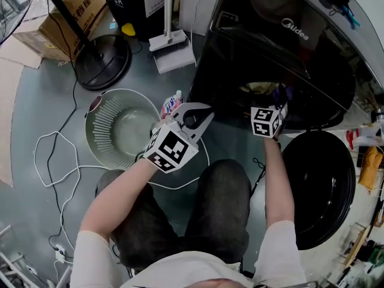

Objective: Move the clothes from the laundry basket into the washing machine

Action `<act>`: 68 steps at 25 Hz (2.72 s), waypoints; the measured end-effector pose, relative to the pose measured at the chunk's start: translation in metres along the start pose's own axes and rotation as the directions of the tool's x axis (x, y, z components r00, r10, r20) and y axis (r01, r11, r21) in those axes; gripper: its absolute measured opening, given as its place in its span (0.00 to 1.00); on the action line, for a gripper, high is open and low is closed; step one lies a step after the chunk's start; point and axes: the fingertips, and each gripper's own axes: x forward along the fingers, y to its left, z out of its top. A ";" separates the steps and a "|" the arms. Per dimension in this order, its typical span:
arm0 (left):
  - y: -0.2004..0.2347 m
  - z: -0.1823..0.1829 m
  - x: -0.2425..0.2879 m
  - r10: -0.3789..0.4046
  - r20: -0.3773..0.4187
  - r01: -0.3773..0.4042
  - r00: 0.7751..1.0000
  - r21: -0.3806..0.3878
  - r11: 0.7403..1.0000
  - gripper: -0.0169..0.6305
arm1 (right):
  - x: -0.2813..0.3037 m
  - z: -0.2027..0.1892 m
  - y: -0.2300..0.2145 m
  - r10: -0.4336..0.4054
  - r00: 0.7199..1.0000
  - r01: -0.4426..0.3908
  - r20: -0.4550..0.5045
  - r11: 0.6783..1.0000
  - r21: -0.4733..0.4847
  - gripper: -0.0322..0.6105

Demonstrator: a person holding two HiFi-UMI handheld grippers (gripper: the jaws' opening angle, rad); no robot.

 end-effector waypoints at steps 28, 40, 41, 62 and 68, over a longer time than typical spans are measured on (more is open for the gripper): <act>0.045 0.012 -0.018 0.085 0.083 -0.074 0.993 -0.125 0.989 0.04 | -0.115 0.107 0.058 0.180 0.961 -0.212 0.210 0.967 0.140 0.29; 0.063 0.005 -0.032 0.145 0.086 -0.124 0.986 -0.208 0.970 0.04 | -0.142 0.169 0.089 0.290 0.880 -0.367 0.376 0.918 0.153 0.15; 0.064 0.007 -0.034 0.152 0.092 -0.130 0.984 -0.205 0.970 0.04 | -0.143 0.175 0.090 0.292 0.874 -0.375 0.387 0.914 0.157 0.14; 0.058 0.049 -0.068 0.159 0.170 -0.096 0.973 -0.328 0.940 0.04 | -0.145 0.208 0.099 0.378 0.807 -0.506 0.454 0.839 0.202 0.07; 0.056 0.063 -0.081 0.185 0.158 -0.133 0.970 -0.293 0.947 0.04 | -0.164 0.235 0.106 0.427 0.783 -0.544 0.452 0.822 0.167 0.07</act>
